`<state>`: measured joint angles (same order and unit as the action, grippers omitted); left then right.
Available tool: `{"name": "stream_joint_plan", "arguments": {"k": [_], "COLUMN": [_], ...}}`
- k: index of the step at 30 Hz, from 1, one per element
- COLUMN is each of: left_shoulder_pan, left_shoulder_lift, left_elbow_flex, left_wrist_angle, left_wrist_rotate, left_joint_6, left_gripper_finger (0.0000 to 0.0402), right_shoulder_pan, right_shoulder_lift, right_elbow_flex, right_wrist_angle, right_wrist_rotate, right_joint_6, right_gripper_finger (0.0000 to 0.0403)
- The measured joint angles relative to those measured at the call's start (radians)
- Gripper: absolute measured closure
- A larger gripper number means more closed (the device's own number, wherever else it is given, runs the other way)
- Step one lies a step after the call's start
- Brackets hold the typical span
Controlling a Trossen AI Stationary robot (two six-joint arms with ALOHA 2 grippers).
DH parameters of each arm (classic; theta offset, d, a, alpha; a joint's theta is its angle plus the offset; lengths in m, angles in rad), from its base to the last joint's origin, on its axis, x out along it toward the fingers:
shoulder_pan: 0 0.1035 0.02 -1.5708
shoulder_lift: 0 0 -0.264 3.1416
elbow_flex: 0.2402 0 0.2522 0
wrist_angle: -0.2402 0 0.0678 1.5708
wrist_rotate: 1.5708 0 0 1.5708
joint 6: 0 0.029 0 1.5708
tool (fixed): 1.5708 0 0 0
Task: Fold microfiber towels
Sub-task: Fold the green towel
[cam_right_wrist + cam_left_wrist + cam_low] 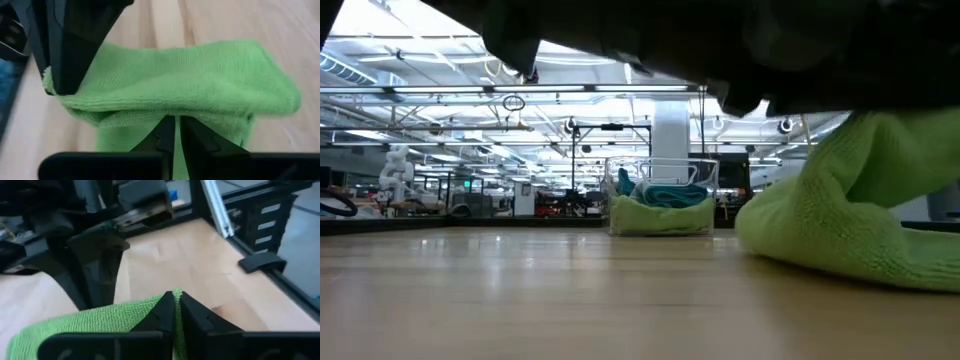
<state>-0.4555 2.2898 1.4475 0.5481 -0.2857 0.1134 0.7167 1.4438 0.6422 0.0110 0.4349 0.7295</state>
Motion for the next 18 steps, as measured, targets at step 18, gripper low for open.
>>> {"name": "stream_joint_plan", "arguments": {"k": [18], "left_shoulder_pan": [-0.015], "left_shoulder_lift": [0.000], "left_elbow_flex": [0.000], "left_wrist_angle": [0.098], "left_wrist_rotate": [0.005], "left_joint_6": [0.036], "left_gripper_finger": [0.0393], "right_shoulder_pan": [0.149], "right_shoulder_lift": [0.154], "right_elbow_flex": [0.001], "right_wrist_angle": [0.056], "right_wrist_rotate": [0.045], "right_joint_6": [0.256], "right_gripper_finger": [0.0383]}}
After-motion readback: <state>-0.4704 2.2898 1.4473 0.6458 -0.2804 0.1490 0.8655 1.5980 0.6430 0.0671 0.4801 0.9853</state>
